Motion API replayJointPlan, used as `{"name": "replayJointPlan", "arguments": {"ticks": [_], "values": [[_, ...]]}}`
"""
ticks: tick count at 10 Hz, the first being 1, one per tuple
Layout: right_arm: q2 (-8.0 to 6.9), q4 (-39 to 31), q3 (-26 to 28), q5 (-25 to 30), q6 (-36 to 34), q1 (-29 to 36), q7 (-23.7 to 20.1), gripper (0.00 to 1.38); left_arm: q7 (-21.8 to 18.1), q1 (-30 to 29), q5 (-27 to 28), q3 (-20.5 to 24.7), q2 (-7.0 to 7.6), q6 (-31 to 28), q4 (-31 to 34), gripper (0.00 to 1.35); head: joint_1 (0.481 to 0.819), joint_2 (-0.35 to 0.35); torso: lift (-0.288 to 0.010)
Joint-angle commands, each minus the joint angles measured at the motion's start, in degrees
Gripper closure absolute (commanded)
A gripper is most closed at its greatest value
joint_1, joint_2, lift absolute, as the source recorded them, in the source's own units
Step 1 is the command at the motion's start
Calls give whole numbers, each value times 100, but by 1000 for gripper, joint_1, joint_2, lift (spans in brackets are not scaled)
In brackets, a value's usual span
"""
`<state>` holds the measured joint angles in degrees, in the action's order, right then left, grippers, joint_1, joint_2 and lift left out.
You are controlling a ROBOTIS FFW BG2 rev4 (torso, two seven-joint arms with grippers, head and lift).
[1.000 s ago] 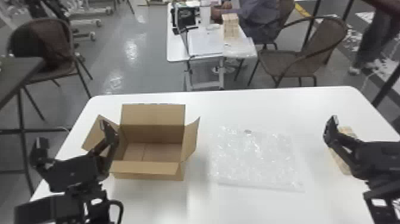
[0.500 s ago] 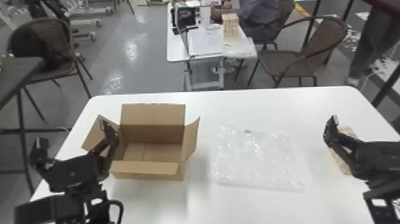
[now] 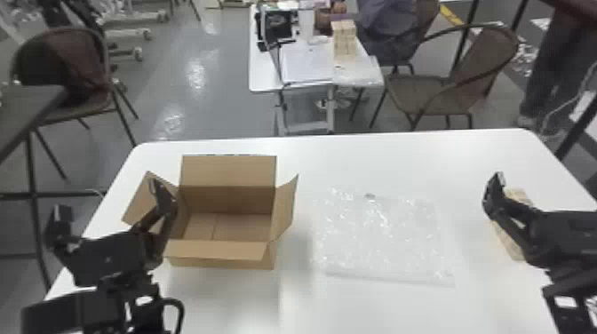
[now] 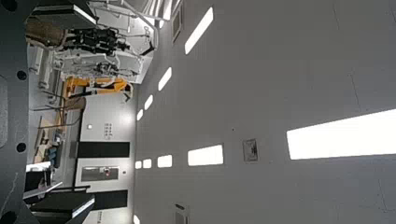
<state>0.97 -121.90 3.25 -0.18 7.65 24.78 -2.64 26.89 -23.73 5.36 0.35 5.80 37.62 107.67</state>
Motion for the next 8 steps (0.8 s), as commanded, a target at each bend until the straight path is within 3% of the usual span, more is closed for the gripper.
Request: {"name": "replayJointPlan", "arguments": {"ticks": [1,8], "values": [[0,0,0,0,0,0,0,-1,0,0,0,0,0,0,0,-2,678,86,-100],[0,0,0,0,0,0,0,-1,0,0,0,0,0,0,0,-2,678,86,-100]]}}
